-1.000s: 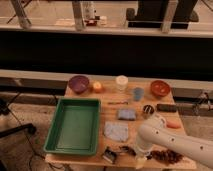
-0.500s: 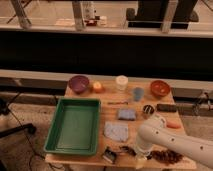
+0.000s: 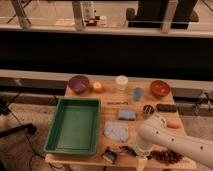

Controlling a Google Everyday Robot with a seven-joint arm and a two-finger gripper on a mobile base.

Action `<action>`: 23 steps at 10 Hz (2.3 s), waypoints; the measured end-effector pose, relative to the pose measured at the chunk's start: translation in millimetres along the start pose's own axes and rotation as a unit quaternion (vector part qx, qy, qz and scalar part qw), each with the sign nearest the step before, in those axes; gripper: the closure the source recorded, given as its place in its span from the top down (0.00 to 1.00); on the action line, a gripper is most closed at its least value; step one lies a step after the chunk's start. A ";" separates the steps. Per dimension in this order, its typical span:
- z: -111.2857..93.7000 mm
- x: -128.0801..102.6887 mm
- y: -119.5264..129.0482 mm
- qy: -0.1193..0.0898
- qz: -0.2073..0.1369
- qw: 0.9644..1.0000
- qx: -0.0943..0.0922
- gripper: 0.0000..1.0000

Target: Place brush in table surface

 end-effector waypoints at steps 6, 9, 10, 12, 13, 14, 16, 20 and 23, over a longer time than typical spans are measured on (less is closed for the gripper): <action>-0.4 -1.2 0.5 -0.004 0.000 1.000 0.003 0.80; -1.4 -2.6 0.8 -0.004 -0.003 1.000 0.005 0.80; -1.7 -2.9 1.2 -0.004 -0.005 1.000 0.005 0.80; -1.7 -4.0 1.9 -0.004 -0.013 1.000 0.005 0.80; -1.5 -4.5 1.5 -0.004 -0.016 1.000 0.004 0.80; 0.0 -6.5 1.4 -0.002 -0.022 1.000 0.001 0.75; -0.9 -6.6 3.2 0.000 -0.027 1.000 0.004 0.53; -2.7 -7.2 5.5 -0.001 -0.028 0.999 0.015 0.13; -3.7 -8.6 4.6 -0.002 -0.026 1.000 0.017 0.00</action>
